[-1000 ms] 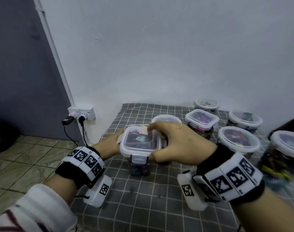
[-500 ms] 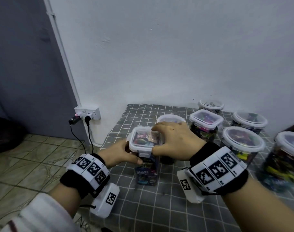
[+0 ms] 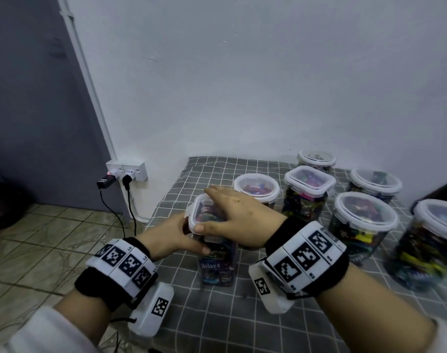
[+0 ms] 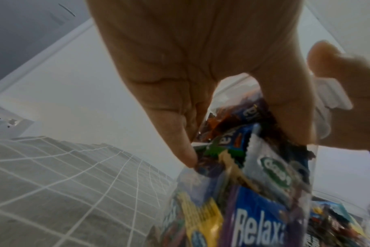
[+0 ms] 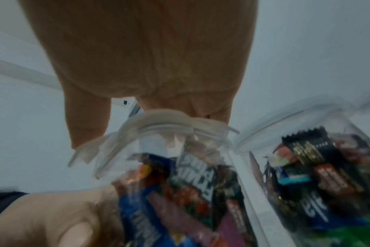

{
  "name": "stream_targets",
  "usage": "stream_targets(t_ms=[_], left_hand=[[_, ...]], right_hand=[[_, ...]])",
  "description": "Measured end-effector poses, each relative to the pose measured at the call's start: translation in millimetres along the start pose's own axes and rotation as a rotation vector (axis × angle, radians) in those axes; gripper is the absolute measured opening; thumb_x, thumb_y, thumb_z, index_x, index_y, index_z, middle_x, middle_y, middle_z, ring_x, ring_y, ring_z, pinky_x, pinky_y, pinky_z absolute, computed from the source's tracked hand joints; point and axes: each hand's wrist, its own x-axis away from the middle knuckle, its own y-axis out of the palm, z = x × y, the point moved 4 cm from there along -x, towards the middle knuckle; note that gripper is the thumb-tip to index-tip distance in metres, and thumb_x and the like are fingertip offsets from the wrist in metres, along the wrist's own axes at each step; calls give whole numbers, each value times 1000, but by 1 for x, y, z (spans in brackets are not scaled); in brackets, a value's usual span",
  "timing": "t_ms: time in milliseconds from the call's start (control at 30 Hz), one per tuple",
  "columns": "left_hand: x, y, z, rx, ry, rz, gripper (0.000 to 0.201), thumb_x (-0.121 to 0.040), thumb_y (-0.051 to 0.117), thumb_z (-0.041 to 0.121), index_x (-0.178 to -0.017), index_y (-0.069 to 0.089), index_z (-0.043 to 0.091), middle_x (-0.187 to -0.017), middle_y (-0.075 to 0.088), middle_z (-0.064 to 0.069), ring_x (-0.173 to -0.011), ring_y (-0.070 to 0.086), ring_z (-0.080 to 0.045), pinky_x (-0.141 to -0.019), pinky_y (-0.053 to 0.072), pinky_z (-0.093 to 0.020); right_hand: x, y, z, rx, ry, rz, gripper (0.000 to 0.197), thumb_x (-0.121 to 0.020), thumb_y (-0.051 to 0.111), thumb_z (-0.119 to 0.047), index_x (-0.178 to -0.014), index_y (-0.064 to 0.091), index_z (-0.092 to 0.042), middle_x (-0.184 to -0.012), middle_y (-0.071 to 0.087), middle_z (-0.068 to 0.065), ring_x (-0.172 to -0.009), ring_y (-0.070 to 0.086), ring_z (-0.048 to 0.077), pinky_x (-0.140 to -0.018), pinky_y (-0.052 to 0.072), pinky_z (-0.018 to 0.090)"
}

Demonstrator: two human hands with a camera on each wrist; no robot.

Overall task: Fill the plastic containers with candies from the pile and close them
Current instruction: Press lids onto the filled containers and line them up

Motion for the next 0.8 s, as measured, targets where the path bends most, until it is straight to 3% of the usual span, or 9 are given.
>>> stream_targets(t_ms=[100,333,400,500,667,800], left_hand=[[0,-1,-3,13,3,16,49,-71,69,-13,-110,58,15,-94,72,11,-94,66,-3,-74,48,-13],[-1,-1,-7,28,35,47,55,-68,70,-15,-106,55,22,-88,70,22,-87,64,7,-72,46,-8],[-2,-1,-7,44,44,37,61,-67,73,-14,-110,52,25,-93,70,23,-91,63,7,-74,46,-8],[-2,1,-8,86,42,24,67,-60,74,-2,-115,48,27,-101,69,21,-97,62,3,-77,47,-11],[-2,1,-12,128,26,39,73,-56,77,6,-119,48,25,-104,69,16,-100,62,0,-79,48,-14],[0,2,-16,137,21,51,80,-48,81,25,-122,50,21,-110,68,10,-105,62,-5,-82,48,-15]], right_hand=[[-5,8,2,58,-35,-33,80,-88,48,-56,-150,17,-14,-158,11,7,-145,12,18,-118,10,32],[-8,6,4,70,-47,-26,88,-80,62,-56,-148,24,-16,-154,25,5,-140,24,20,-115,19,33],[-9,7,6,87,-45,-37,92,-78,63,-57,-149,20,-18,-157,19,5,-142,19,20,-116,16,31],[-9,10,6,92,-47,-45,94,-79,62,-57,-150,13,-20,-158,11,5,-144,12,19,-116,10,30],[-13,12,8,97,-60,11,93,-78,65,-54,-149,18,-20,-152,26,3,-138,23,19,-112,14,28],[-10,15,8,29,-52,87,95,-74,64,-59,-148,22,-19,-149,32,2,-135,27,19,-112,18,30]])
